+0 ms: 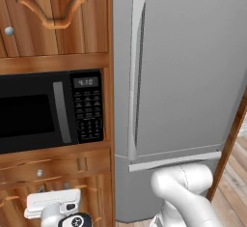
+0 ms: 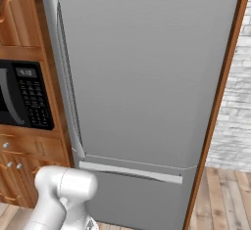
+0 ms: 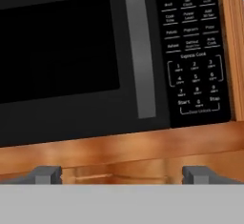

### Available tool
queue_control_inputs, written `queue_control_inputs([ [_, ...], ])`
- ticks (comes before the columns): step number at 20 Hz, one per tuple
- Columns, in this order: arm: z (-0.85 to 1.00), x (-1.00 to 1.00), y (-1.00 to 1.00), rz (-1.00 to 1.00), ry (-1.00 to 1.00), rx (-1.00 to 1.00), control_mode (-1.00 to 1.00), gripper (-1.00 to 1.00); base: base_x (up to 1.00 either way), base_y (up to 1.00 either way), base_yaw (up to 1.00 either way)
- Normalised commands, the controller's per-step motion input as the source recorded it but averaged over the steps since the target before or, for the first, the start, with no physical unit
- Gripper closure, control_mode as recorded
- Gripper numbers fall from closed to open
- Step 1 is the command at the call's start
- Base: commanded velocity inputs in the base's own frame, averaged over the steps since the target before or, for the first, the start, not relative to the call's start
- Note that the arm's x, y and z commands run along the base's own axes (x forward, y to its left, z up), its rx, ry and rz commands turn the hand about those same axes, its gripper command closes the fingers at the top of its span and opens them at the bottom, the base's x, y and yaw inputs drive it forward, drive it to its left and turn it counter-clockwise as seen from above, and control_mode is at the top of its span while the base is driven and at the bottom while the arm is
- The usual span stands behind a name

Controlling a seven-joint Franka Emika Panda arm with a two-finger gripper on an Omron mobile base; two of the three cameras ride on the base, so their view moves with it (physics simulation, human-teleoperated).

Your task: Take the tongs from the drawer on the left and place them on the dining counter next to the tray containing the kebab skewer.

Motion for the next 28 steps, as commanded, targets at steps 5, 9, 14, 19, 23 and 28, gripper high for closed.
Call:
queue_control_inputs([
  [5, 0.0, 0.26, -0.06, 0.0, -0.07, 0.0, -1.0, -1.0, 0.0, 0.0, 0.0],
  [9, -0.03, 0.33, 0.0, 0.0, -0.03, 0.0, -1.0, -1.0, 0.0, 0.0, 0.0],
  [14, -0.13, 0.32, 0.0, 0.0, -0.06, 0.0, -1.0, -1.0, 0.0, 0.0, 0.0],
  [19, -0.27, 0.16, 0.08, 0.0, -0.07, 0.0, -1.0, -1.0, 0.0, 0.0, 0.0],
  [23, -0.22, 0.0, 0.39, -0.01, -0.08, 0.0, -1.0, -1.0, 0.0, 0.0, 0.0],
  [28, -0.15, 0.05, 0.36, -0.04, -0.1, 0.0, -1.0, -1.0, 0.0, 0.0, 0.0],
])
